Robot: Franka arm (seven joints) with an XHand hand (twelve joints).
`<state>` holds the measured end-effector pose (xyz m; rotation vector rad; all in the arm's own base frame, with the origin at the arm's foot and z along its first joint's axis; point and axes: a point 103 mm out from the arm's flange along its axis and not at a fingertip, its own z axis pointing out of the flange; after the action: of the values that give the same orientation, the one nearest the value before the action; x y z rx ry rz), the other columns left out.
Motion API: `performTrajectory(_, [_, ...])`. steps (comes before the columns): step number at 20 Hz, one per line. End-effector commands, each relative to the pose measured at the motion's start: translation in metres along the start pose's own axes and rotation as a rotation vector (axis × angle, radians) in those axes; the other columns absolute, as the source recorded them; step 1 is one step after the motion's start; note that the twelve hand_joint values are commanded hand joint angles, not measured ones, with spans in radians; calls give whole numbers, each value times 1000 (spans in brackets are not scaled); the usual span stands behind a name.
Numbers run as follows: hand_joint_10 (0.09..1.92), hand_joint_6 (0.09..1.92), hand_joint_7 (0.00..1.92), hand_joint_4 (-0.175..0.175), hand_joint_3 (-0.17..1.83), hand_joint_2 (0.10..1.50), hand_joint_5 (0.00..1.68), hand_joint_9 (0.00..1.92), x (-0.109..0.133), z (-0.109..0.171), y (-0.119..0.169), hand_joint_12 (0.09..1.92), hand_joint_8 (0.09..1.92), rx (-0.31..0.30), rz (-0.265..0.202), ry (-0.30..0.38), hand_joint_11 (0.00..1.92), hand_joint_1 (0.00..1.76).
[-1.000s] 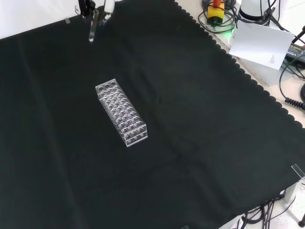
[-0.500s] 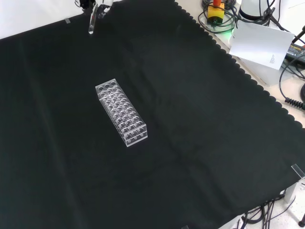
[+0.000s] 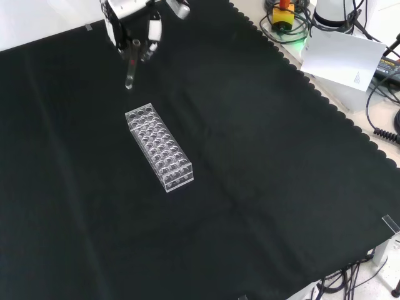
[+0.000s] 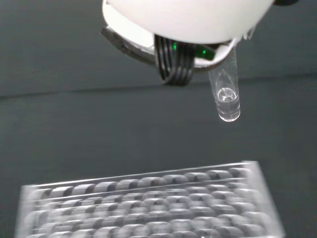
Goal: Shake the test tube.
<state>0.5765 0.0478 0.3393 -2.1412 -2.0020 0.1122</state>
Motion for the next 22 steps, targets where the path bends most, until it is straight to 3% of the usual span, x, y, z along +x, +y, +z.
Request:
performTrajectory(1, [87,380,1433,-175,696,573,1325,1586,93,8,-3,778,678,7,-199,80,1357,1443])
performTrajectory(5, [87,380,1433,-175,697,573,1326,1586,117,5,-8,778,678,2,-259,92,1357,1443])
performTrajectory(9, [87,380,1433,-175,697,572,1326,1587,111,3,-7,778,678,0,-242,78,1357,1443])
performTrajectory(14, [87,380,1433,-175,697,572,1326,1587,61,8,2,778,678,23,-129,8,1357,1443])
performTrajectory(22, [87,379,1433,-175,697,572,1326,1588,-60,13,7,777,679,56,135,-107,1357,1443])
